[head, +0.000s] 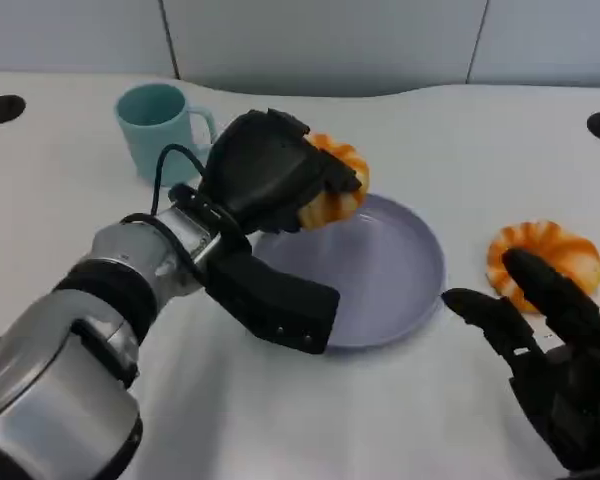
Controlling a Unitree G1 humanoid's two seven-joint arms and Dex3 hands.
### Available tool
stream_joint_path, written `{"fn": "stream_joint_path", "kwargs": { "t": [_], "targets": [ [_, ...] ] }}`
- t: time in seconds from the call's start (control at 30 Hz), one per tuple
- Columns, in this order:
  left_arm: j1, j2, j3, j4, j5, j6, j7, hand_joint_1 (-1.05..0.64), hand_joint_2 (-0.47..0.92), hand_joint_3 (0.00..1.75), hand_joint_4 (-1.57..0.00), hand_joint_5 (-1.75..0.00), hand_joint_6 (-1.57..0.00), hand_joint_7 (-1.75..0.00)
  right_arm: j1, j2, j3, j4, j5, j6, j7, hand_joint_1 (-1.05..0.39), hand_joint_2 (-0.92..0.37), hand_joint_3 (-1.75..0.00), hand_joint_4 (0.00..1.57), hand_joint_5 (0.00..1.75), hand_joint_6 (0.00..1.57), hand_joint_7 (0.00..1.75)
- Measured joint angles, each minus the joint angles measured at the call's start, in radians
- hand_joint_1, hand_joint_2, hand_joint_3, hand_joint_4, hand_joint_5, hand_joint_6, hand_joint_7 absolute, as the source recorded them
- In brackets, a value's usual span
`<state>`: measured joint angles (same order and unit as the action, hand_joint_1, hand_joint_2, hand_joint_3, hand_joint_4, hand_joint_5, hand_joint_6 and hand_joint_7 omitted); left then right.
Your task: Grasp the bread from the table and place it into the plate.
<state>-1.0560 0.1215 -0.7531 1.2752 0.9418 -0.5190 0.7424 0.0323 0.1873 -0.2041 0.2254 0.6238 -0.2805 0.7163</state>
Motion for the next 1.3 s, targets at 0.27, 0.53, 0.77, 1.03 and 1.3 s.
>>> {"fn": "stream_joint_path", "kwargs": {
  "t": [0.27,0.53,0.77,1.03,1.3],
  "targets": [
    [0.001,-0.044,-0.015,0.022,0.000,-0.012,0.007,-0.06,0.71,0.01,-1.17,-0.55,-1.25,0.00,0.000,0.011,-0.010,0.005,0.014,-0.020,0.007,-0.58,-0.92,-0.09,0.44,0.77,0.76,0.00],
    [0.055,-0.060,0.025,0.027,-0.068,-0.068,-0.099,-0.26,0.77,0.01,-0.72,-0.24,-0.83,0.00,0.009,0.019,-0.004,0.004,0.015,-0.025,0.006,-0.58,-0.92,-0.10,0.44,0.79,0.77,0.00],
    [0.071,-0.047,0.084,0.006,-0.141,-0.060,-0.322,-0.65,0.85,0.03,-0.35,-0.02,-0.41,0.00,0.016,0.020,0.012,0.004,0.011,-0.043,-0.003,-0.59,-0.92,-0.08,0.46,0.78,0.78,0.01],
    [0.073,0.026,0.148,-0.102,-0.199,-0.065,-0.451,-0.75,0.88,0.01,-0.26,0.00,-0.36,-0.01,0.017,0.019,0.014,0.008,0.014,-0.045,-0.004,-0.58,-0.92,-0.09,0.44,0.78,0.77,0.01],
    [0.085,0.101,0.181,-0.243,-0.201,-0.060,-0.451,-0.72,0.86,0.00,-0.26,-0.01,-0.39,-0.01,0.007,0.019,0.013,0.023,0.015,-0.045,-0.014,-0.57,-0.92,-0.09,0.42,0.78,0.76,0.00]
  ]
}}
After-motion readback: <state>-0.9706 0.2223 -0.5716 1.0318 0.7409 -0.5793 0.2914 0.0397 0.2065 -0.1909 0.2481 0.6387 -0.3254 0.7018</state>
